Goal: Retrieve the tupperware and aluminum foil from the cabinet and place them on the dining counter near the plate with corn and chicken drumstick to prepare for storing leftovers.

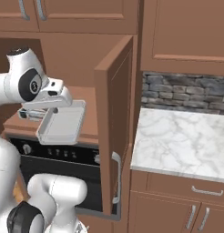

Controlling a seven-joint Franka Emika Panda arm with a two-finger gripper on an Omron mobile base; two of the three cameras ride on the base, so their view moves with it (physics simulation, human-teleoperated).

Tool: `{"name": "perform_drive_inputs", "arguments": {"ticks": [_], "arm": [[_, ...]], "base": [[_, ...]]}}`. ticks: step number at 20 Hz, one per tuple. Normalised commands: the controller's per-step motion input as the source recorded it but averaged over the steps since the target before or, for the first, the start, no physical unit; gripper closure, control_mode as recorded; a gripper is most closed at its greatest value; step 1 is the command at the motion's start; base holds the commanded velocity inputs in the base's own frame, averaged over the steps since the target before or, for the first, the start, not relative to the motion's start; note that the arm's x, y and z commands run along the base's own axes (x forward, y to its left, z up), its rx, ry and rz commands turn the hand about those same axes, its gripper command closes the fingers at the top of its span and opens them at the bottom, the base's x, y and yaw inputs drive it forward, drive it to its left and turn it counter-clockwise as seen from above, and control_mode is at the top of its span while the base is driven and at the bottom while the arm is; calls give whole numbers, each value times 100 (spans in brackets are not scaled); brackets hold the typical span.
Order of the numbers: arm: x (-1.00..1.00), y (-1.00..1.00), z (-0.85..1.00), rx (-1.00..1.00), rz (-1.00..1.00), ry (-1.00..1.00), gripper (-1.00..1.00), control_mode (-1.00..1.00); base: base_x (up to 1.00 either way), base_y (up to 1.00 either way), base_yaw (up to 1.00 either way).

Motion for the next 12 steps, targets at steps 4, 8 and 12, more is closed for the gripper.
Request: {"name": "perform_drive_inputs", "arguments": {"ticks": [4, 8, 12], "arm": [[0, 0, 0, 0, 0, 0, 100, 100], [0, 0, 0, 0, 0, 0, 100, 100], [0, 0, 0, 0, 0, 0, 100, 100]], "base": [[-99, 24, 36], [-100, 18, 70], [-62, 13, 93]]}}
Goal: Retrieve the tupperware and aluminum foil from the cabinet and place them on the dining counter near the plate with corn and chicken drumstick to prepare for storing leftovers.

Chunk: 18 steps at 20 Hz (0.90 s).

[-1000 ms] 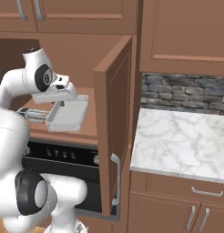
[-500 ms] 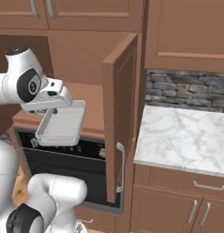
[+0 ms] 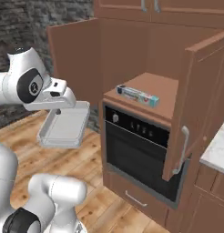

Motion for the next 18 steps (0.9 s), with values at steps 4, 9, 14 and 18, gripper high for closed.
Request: {"name": "perform_drive_inputs", "arguments": {"ticks": [4, 9, 14, 18], "arm": [[0, 0, 0, 0, 0, 0, 100, 100], [0, 0, 0, 0, 0, 0, 100, 100], [0, 0, 0, 0, 0, 0, 100, 100], [0, 0, 0, 0, 0, 0, 100, 100]], "base": [[-13, 11, 100], [8, 0, 100], [30, 0, 95], [35, 0, 94]]}}
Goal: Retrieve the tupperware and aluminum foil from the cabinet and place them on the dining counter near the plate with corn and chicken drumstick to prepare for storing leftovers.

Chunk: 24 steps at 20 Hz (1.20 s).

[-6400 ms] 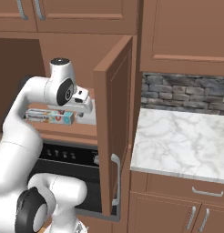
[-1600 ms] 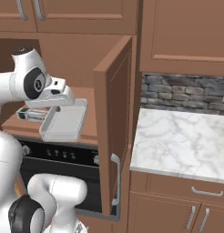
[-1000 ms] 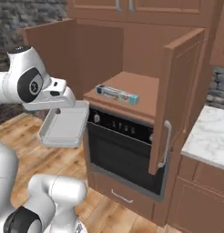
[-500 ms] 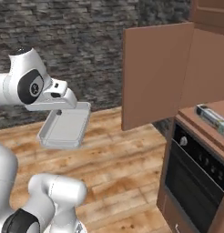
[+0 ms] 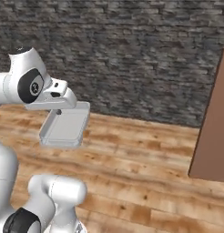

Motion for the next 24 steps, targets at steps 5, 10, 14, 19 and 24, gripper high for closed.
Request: {"name": "perform_drive_inputs", "arguments": {"ticks": [5, 10, 14, 19, 24], "arm": [[0, 0, 0, 0, 0, 0, 100, 100], [0, 0, 0, 0, 0, 0, 100, 100], [0, 0, 0, 0, 0, 0, 100, 100], [0, 0, 0, 0, 0, 0, 100, 100], [0, 0, 0, 0, 0, 0, 100, 100]], "base": [[36, 0, 94], [41, 0, 93], [50, -2, 90], [55, -1, 88], [57, -4, 88]]}}
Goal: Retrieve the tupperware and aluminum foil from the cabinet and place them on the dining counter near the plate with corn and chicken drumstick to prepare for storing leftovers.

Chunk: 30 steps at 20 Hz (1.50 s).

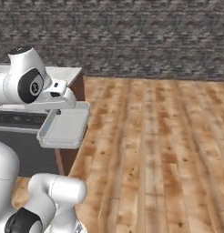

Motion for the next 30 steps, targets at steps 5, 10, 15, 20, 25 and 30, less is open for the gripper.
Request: {"name": "perform_drive_inputs", "arguments": {"ticks": [5, 10, 15, 20, 25, 30], "arm": [[0, 0, 0, 0, 0, 0, 100, 100], [0, 0, 0, 0, 0, 0, 100, 100], [0, 0, 0, 0, 0, 0, 100, 100], [0, 0, 0, 0, 0, 0, 100, 100], [0, 0, 0, 0, 0, 0, 100, 100], [0, 0, 0, 0, 0, 0, 100, 100]], "base": [[77, -9, 83], [100, -31, 66], [99, -42, 58], [70, -98, 36], [49, -100, 26], [39, -100, 19]]}}
